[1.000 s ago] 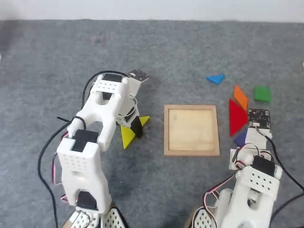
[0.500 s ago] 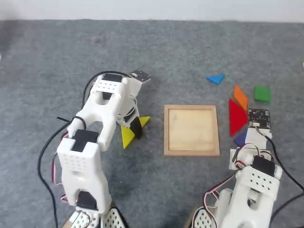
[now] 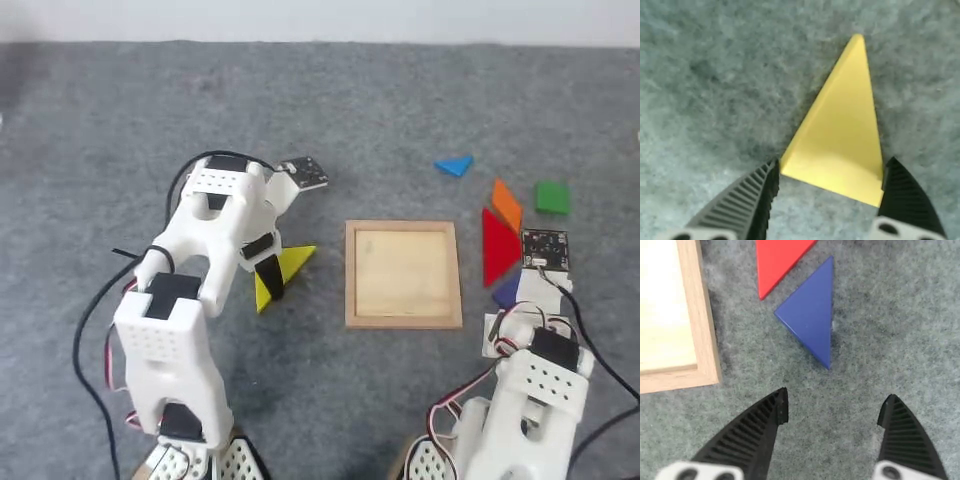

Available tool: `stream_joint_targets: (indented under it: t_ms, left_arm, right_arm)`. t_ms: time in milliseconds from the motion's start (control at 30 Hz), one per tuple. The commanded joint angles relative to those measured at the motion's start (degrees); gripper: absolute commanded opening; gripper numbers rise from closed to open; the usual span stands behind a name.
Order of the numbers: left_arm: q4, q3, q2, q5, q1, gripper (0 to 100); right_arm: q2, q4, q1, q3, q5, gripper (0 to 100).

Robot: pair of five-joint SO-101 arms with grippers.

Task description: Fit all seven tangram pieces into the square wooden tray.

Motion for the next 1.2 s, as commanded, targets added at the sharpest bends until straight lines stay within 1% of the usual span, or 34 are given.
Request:
stream_joint_targets:
  t_ms: [0,167,267,367,567,667,767,1000,1167]
  left_arm:
    - [-4.3,-1.5,-1.1,1.0,1.2,33]
    - [-4.8,-1.5,-1.1,1.1,1.3,33]
    - [-5.0,-1.7,-1.1,2.3,1.3,33]
    - [-5.2,-3.6,-1.2,2.5,0.7,33]
    - [1.0,-10.3,-1.2,2.4,-0.1,33]
    - [2.3,-12.1,-1.2,2.4,-0.2,33]
    - [2.5,-11.6,-0.5,2.4,-0.1,33]
    - [2.5,-4.9,-1.1,2.2,0.1,33]
    - [2.5,-4.2,-1.1,1.3,0.4,33]
  right_arm:
    - [-0.6,-0.8,-0.5,-0.3,-0.6,29.6]
    - [-0.6,-0.8,-0.5,-0.3,-0.6,29.6]
    - [-0.6,-0.8,-0.5,-0.3,-0.6,29.6]
    - [-0.6,-0.8,-0.5,-0.3,-0.6,29.6]
    - [-0.6,-0.8,-0.5,-0.3,-0.6,29.6]
    - [-0.6,-0.8,-0.5,-0.3,-0.6,29.6]
    - [-0.6,-0.8,-0.5,-0.3,-0.6,29.6]
    - [-0.6,-0.8,-0.5,-0.3,-0.6,29.6]
    - [-0.6,-0.8,-0.5,-0.3,-0.6,29.6]
